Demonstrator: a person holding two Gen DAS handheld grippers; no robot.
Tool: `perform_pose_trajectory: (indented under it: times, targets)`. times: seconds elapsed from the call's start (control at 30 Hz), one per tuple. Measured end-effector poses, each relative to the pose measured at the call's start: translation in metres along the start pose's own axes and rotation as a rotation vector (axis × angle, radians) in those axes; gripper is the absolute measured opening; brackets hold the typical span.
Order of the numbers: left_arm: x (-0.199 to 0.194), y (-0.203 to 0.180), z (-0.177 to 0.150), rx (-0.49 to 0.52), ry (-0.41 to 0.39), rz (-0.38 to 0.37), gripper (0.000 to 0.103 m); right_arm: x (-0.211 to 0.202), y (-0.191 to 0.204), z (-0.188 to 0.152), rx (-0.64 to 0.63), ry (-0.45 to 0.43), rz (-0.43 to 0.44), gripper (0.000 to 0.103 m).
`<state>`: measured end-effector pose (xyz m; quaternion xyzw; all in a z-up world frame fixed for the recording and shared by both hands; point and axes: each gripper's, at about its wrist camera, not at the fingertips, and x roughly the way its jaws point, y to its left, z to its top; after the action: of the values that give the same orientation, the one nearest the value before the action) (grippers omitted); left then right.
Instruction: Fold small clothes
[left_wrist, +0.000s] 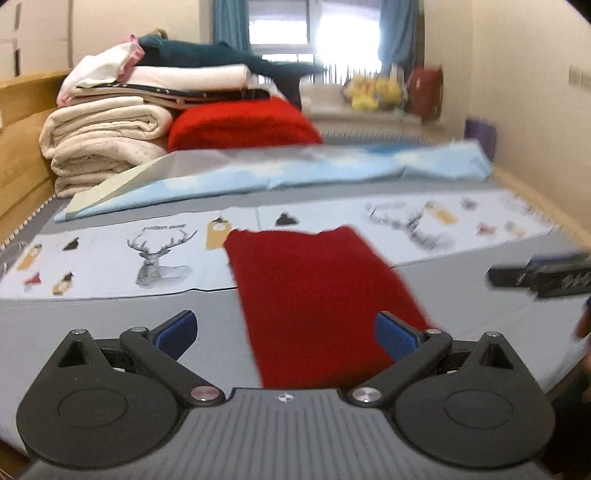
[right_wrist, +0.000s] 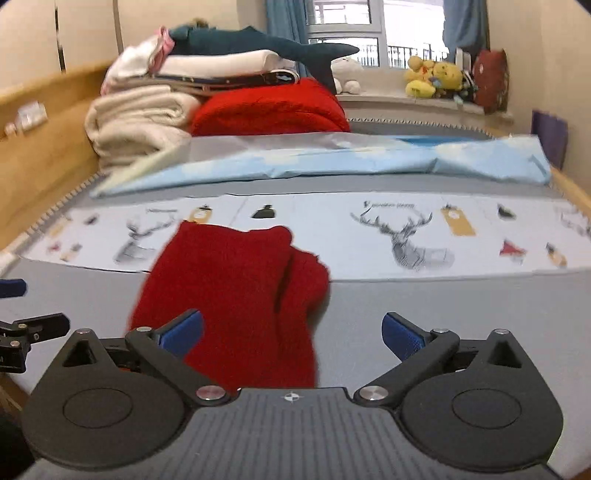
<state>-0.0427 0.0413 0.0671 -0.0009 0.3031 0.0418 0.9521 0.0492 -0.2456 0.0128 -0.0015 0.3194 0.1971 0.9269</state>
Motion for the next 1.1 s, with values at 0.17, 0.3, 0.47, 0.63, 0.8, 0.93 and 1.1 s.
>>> perform_pose_trajectory:
  times: [0.17,0.3,0.47,0.63,0.8,0.93,1.1]
  targets:
    - [-0.022,-0.016,-0.027,-0.141,0.044,-0.024,0.102,-0.028,-0.008,-0.029,0.092,-0.011,-0.016,0.102]
    - [-0.002,-0.030,-0.043,-0.127,0.100,0.049,0.102,-0.025,-0.010,-0.054,0.131,0.056,-0.039,0.102]
    - [0.026,-0.031,-0.041,-0.068,0.094,0.142,0.102,-0.014,0.004,-0.057,0.038,0.063,-0.027,0.102]
    - [0.045,-0.020,-0.046,-0.178,0.192,0.125,0.102,-0.002,0.019,-0.057,-0.021,0.070,-0.019,0.102]
    - [0.050,-0.015,-0.044,-0.195,0.196,0.136,0.102,0.004,0.032,-0.053,-0.038,0.055,-0.021,0.102]
    - [0.049,-0.015,-0.044,-0.198,0.194,0.135,0.102,0.010,0.034,-0.051,-0.020,0.064,-0.024,0.102]
    - [0.047,-0.013,-0.045,-0.199,0.190,0.127,0.102,0.014,0.043,-0.052,-0.031,0.069,-0.024,0.102]
